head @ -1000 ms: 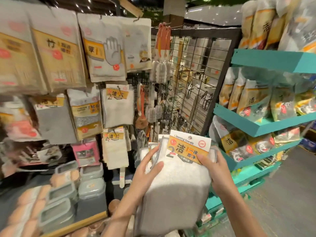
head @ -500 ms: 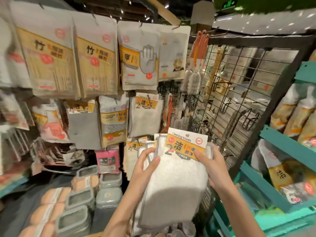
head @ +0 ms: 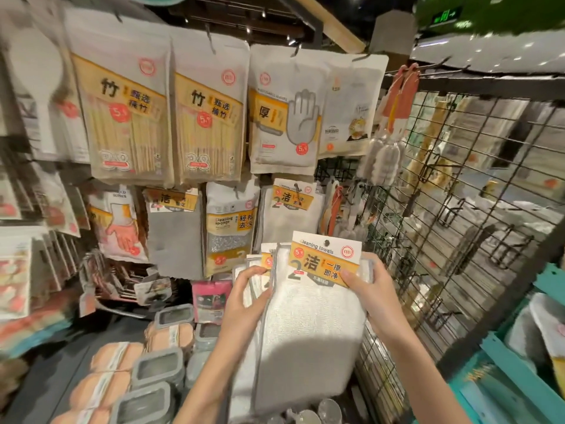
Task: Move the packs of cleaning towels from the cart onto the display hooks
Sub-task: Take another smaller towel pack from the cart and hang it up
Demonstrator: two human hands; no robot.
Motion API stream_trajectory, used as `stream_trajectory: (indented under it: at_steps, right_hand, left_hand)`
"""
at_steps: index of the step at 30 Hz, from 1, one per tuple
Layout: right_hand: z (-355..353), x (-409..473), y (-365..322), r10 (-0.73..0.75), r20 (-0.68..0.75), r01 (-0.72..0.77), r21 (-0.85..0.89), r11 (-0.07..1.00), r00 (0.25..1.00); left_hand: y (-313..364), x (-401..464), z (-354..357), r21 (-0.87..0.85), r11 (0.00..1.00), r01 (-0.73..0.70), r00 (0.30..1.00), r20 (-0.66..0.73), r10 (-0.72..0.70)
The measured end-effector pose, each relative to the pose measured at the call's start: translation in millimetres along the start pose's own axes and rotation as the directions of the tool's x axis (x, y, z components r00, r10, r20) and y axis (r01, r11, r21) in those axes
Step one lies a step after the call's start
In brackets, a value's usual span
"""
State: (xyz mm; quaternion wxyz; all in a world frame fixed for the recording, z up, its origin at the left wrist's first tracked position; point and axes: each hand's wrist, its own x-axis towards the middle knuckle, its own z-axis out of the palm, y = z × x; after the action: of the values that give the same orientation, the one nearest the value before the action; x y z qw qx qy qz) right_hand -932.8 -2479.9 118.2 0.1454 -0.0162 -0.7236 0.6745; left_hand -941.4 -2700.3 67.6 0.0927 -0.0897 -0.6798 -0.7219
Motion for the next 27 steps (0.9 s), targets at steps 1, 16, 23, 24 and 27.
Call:
stream_trajectory:
  at_steps: [1, 16, 23, 24, 27]
  right_hand:
    - [2.1, 5.1, 2.0, -0.004, -0.004, 0.004, -0.004, 1.000, 1.000]
    - [26.7, 108.6, 8.3, -0.096, -0.065, 0.088, -0.113, 0.990, 0.993]
    - [39.4, 142.6, 7.1, -0.199, -0.077, 0.185, -0.163, 0.969, 0.977]
    - [41.1, 145.4, 6.1, -0.211, -0.073, 0.198, -0.155, 0.968, 0.975]
    - [44.5, 155.4, 4.3, -0.233, -0.052, 0.225, -0.126, 0.966, 0.971]
  left_hand:
    - [-1.0, 2.5, -1.0, 0.003, 1.000, 0.003, 1.000, -0.007, -0.003]
    - [3.6, 41.3, -12.3, 0.045, 0.998, -0.045, 0.988, -0.148, 0.052]
    - [4.1, 50.0, -22.4, 0.067, 0.994, -0.083, 0.974, -0.205, 0.095]
    - [4.8, 51.0, -22.9, 0.065, 0.994, -0.083, 0.973, -0.212, 0.095]
    - [7.0, 54.1, -24.1, 0.056, 0.995, -0.080, 0.969, -0.228, 0.091]
